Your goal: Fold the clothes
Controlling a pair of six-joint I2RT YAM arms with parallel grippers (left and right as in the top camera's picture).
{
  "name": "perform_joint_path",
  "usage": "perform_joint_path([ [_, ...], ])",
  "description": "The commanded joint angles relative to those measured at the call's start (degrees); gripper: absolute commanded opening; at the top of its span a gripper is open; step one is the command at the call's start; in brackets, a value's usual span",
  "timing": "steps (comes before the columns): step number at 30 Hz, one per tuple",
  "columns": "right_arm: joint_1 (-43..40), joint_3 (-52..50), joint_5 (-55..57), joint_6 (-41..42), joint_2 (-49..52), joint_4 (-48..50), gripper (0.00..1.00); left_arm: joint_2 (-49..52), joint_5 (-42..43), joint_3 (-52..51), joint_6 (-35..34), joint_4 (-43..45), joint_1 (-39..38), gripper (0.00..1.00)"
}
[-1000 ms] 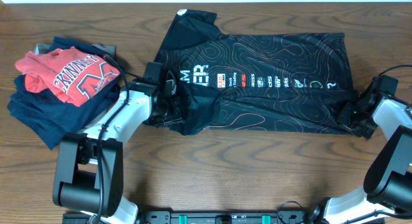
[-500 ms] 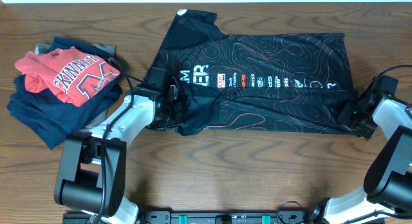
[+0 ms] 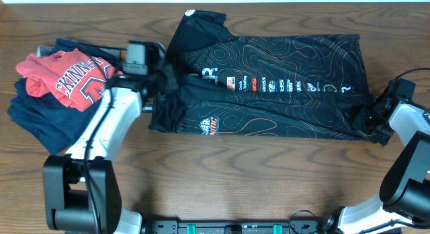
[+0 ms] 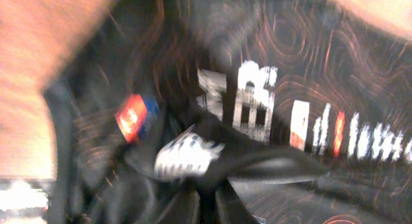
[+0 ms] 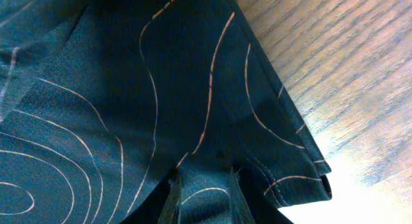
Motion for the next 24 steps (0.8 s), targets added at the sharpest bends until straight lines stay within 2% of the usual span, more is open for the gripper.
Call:
perform_joint_path([
  [1, 0.1, -1.9, 0.8, -0.3, 1.0, -0.5, 0.25, 0.8, -0.7, -0.1, -3.5, -2.1, 0.8, 0.35],
  [3, 0.1, -1.9, 0.8, -0.3, 1.0, -0.5, 0.25, 1.5, -0.7, -0.3, -1.5, -5.9, 0.8, 0.51],
  [9, 0.1, -0.8, 0.8, -0.3, 0.7, -1.0, 0.28, 2.8, -7.1, -2.3, -0.5, -15.5, 0.8, 0.53],
  [11, 0.1, 1.0, 0.8, 0.0, -0.1, -2.9, 0.31, 3.5, -8.2, -3.0, -0.5, -17.1, 0.8, 0.57],
  [14, 0.1, 4.3, 1.8, 0.1, -2.3, -6.9, 0.34, 4.0, -8.2, -4.3, -0.5, -17.9, 0.8, 0.63],
  [17, -0.3, 5.1, 5.2, 1.2, -4.7, -8.6, 0.44, 4.1, -9.2, -5.9, -1.6, -17.9, 0.8, 0.66],
  [20, -1.2, 4.6, 5.6, 2.4, -4.8, -9.3, 0.43, 4.2, -12.4, -7.0, -2.9, -18.3, 0.8, 0.68],
  [24, -3.1, 1.7, 6.2, 4.9, -4.7, -6.6, 0.43, 4.3, -12.4, -7.4, -2.9, -16.9, 0.8, 0.7],
])
